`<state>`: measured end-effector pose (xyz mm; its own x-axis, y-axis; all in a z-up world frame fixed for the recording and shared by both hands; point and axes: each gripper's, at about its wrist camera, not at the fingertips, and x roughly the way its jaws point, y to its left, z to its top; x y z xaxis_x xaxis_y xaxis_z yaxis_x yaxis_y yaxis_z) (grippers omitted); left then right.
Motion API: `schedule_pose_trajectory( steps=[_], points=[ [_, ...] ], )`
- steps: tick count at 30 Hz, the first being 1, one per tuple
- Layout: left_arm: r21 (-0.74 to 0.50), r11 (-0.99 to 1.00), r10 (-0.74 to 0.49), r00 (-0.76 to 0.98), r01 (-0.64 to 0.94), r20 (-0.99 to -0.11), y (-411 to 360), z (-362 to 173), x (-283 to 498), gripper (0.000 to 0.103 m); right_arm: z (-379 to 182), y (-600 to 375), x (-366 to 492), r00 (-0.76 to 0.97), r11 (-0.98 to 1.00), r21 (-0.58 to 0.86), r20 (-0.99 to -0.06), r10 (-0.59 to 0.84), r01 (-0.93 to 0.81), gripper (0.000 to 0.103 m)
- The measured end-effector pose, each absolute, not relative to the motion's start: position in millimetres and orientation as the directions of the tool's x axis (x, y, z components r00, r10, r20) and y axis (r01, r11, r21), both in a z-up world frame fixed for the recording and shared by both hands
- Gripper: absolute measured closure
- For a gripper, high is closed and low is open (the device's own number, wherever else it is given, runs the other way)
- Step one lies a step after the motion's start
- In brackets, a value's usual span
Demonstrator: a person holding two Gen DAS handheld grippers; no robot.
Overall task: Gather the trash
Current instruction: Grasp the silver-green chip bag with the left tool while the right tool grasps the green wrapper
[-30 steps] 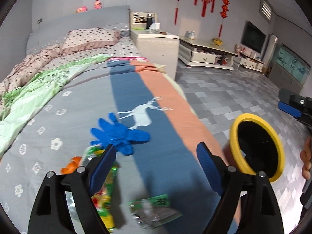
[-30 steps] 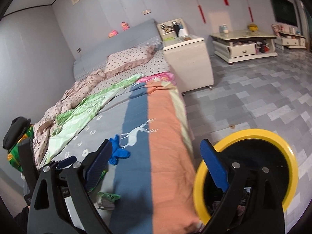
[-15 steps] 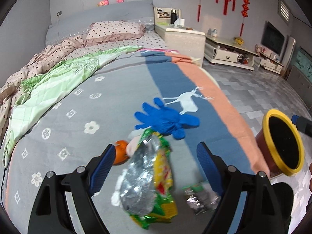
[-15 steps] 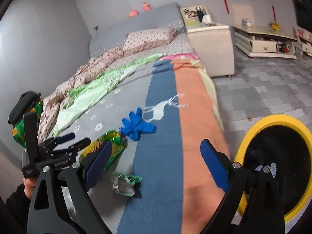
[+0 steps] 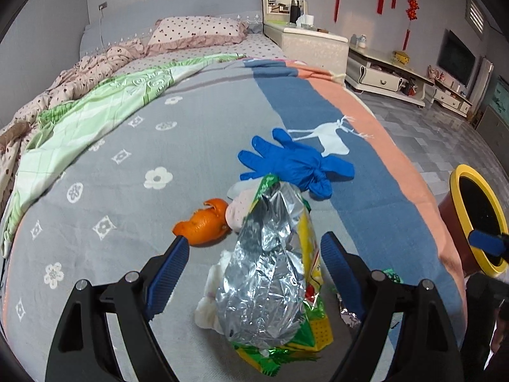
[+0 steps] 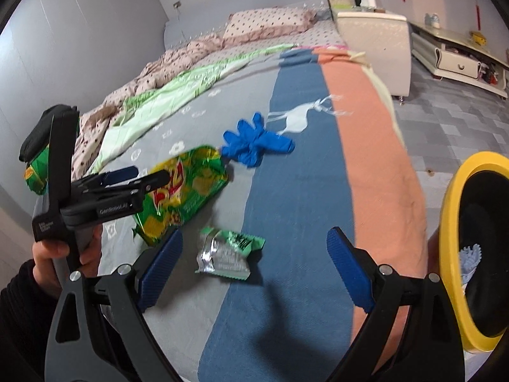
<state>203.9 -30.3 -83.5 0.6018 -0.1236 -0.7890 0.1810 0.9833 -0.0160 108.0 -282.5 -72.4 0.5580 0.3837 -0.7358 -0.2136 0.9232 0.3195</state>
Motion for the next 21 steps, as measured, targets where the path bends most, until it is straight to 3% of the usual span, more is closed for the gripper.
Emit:
schedule_pose_trajectory(
  steps=[7, 12, 17, 21],
  points=[
    [-0.037, 0.981, -0.142, 0.574, 0.191, -0.807, -34, -104, 209, 0.022, -99, -259, 112, 0.498, 0.914, 0.313, -0.767, 0.404, -0.259, 0.015],
    [-0.057, 0.977, -0.167, 0.565, 0.206, -0.808, -36, -110, 209, 0.03, -113, -242, 118, 0.47, 0.915, 0.281, -0.791, 0.392, -0.289, 0.015],
    [-0.091, 0.971, -0.201, 0.547, 0.221, -0.812, -34, -113, 211, 0.048, -128, -229, 124, 0.441, 0.91, 0.277, -0.806, 0.394, -0.308, 0.02],
    [-0.115, 0.965, -0.229, 0.539, 0.237, -0.81, -32, -116, 211, 0.065, -138, -226, 128, 0.417, 0.91, 0.286, -0.819, 0.394, -0.299, 0.035]
  ],
)
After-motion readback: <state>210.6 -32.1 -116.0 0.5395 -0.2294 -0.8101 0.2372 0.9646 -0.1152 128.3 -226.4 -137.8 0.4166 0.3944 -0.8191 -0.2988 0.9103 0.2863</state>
